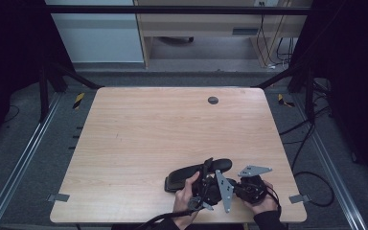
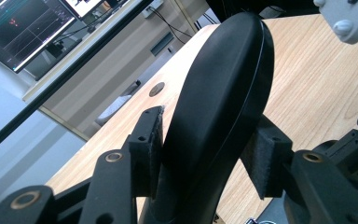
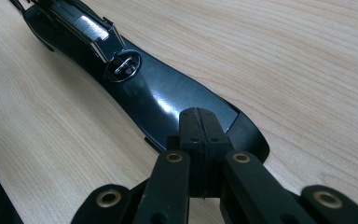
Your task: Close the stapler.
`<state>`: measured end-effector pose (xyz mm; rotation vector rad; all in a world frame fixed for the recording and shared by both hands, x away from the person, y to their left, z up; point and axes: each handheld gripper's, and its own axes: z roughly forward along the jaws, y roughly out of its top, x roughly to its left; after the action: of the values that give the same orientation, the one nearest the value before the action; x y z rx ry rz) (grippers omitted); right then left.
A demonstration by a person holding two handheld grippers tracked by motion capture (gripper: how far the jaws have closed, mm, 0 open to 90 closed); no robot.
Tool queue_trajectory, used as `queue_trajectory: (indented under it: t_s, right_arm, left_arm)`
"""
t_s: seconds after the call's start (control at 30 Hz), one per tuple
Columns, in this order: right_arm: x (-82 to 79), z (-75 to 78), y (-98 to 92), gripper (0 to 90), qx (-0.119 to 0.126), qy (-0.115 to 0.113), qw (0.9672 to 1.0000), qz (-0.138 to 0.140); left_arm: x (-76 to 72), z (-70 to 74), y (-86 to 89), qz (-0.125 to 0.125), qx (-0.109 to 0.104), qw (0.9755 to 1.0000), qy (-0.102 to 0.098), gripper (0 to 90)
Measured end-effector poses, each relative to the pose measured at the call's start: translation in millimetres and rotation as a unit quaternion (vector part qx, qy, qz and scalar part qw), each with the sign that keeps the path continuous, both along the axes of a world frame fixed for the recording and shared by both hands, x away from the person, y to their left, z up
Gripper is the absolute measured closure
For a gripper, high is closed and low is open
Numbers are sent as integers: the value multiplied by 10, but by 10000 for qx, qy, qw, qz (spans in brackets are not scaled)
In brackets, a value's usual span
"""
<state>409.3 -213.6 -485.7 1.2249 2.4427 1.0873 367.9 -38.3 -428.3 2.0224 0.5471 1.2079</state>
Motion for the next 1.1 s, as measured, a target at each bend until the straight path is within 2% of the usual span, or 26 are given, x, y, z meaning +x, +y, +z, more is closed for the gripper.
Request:
queue_trajectory:
  t_s: [0.47,1.1]
  right_arm:
    - [-1,3,-4,900,15,22,10000,-27]
    - [-2,3,-42,900,57,62,9999,-69]
  left_arm:
    - [-6,-84,-78,-41,273,9996,-68,507]
    - [-4,-143,-128,-76,431,9990,-84,501]
